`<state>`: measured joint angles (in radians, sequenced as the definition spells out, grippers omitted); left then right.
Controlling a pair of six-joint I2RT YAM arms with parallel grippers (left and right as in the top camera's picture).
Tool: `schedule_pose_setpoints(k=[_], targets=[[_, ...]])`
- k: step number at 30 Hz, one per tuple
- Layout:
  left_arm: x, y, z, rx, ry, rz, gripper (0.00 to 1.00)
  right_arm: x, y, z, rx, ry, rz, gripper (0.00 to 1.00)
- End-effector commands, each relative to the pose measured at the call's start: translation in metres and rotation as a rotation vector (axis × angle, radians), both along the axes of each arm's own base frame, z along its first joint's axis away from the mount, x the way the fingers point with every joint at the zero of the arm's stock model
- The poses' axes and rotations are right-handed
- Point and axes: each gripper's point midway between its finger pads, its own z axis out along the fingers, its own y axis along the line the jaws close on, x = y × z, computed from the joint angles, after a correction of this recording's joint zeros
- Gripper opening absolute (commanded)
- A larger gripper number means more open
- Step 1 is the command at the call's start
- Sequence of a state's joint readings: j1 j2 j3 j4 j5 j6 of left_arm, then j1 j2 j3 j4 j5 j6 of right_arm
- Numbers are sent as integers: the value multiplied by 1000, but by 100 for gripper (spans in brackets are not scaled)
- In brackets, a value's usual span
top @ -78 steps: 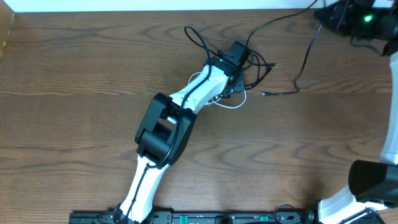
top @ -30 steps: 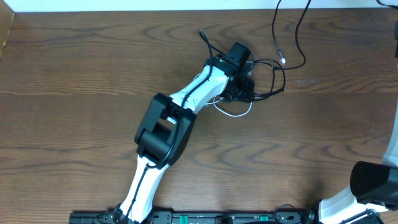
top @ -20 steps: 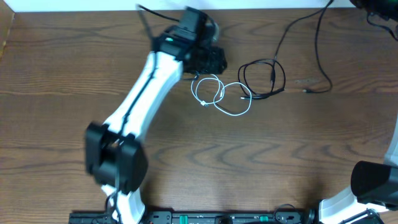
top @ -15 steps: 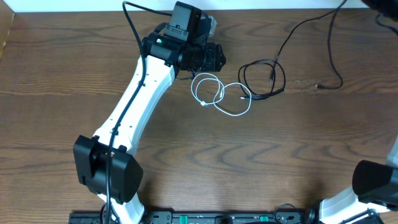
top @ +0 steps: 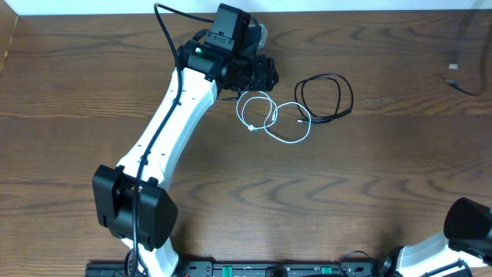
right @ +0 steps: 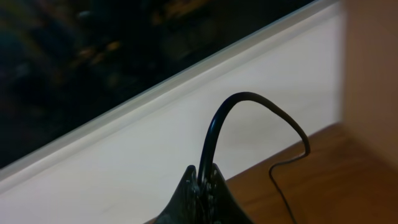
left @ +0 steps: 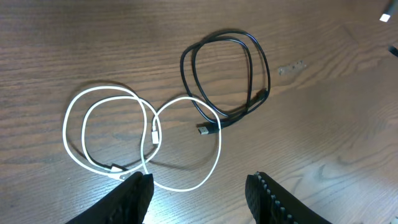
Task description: Untangle cables
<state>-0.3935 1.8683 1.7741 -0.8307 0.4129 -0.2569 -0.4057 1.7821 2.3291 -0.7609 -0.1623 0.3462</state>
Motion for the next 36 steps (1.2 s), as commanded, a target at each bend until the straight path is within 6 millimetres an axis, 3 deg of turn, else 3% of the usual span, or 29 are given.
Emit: schedule_pose_setpoints(k=[1,5,7,14,18,21,24,25,26,28,30,33,36], targets=[[2,1,-3,13,-2,-8,54,10,-49,-18,-147,71,-189,1],[1,2,-4,15,3,-8,54,41,-88,-49,-165,80,-233,1],[-4,3,-7,24,24,-9,54,64,-112,-80,-203,115,-246,1],[-13,7,-15,44,73,-9,54,112,-155,-161,-287,195,-310,1],[-15,8,-15,47,80,-9,54,131,-171,-208,-291,224,-337,1],[-15,8,-16,48,81,-9,54,141,-175,-254,-271,290,-322,1],[-14,8,-18,49,84,-9,54,146,-175,-322,-228,409,-287,1],[-14,8,-18,49,85,-9,53,147,-173,-334,-219,430,-275,2],[-14,8,-19,50,87,-9,54,147,-170,-347,-207,455,-259,9],[-14,8,-21,52,91,-9,54,147,-163,-369,-185,502,-227,33],[-14,7,-24,54,97,-9,53,148,-152,-378,-170,530,-190,61],[-14,6,-27,56,104,-11,54,151,-133,-374,-170,543,-124,99],[-13,6,-27,56,103,-11,54,154,-105,-359,-147,536,-38,99]])
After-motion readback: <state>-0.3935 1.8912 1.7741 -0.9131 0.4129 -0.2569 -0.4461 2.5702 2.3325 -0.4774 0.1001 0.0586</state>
